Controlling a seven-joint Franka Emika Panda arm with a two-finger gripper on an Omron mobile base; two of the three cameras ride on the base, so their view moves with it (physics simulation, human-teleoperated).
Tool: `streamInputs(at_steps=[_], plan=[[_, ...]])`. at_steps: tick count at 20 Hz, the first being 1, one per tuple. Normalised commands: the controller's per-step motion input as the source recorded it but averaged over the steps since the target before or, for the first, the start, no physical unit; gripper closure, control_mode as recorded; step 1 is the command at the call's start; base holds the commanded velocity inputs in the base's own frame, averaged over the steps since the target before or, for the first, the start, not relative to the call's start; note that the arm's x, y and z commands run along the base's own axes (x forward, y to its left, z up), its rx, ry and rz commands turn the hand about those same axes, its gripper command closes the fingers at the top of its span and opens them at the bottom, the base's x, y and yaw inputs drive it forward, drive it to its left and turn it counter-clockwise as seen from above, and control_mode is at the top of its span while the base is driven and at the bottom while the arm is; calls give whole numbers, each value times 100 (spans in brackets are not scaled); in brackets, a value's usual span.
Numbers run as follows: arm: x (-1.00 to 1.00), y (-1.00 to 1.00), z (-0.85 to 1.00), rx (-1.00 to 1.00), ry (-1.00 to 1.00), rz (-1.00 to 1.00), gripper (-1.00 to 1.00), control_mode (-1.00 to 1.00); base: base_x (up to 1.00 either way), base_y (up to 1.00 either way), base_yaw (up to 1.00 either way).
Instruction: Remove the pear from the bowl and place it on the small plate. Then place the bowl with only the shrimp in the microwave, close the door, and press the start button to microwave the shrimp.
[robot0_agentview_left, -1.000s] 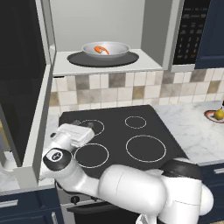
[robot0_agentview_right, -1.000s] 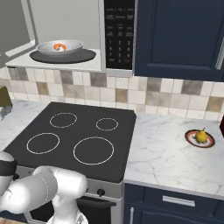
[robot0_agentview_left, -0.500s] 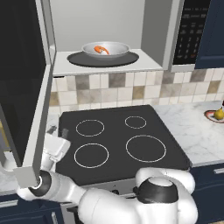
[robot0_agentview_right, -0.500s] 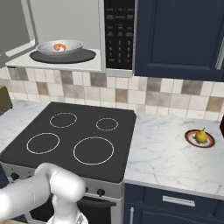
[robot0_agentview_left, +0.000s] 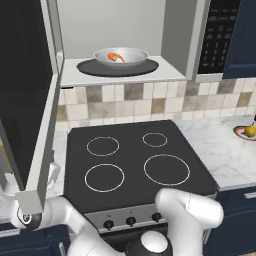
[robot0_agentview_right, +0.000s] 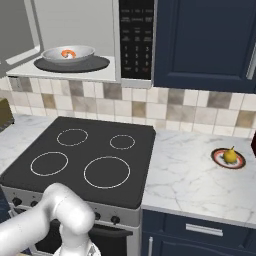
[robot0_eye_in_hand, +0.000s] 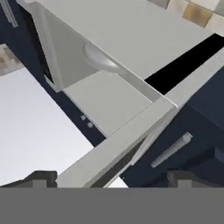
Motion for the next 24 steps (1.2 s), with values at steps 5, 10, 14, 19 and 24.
streamInputs(at_steps=[5, 10, 14, 19, 24], plan=[[0, 30, 48, 15, -13, 27, -100, -100, 0, 0, 0], [0, 36, 39, 12, -10, 21, -100, -100, 0, 0, 0], [0, 13, 54, 13, -6, 14, -100, -100, 0, 0, 0], [-8, 0, 58, 15, -4, 13, -100, -100, 0, 0, 0], [-44, -17, 45, 14, -14, 12, -100, -100, 0, 0, 0]])
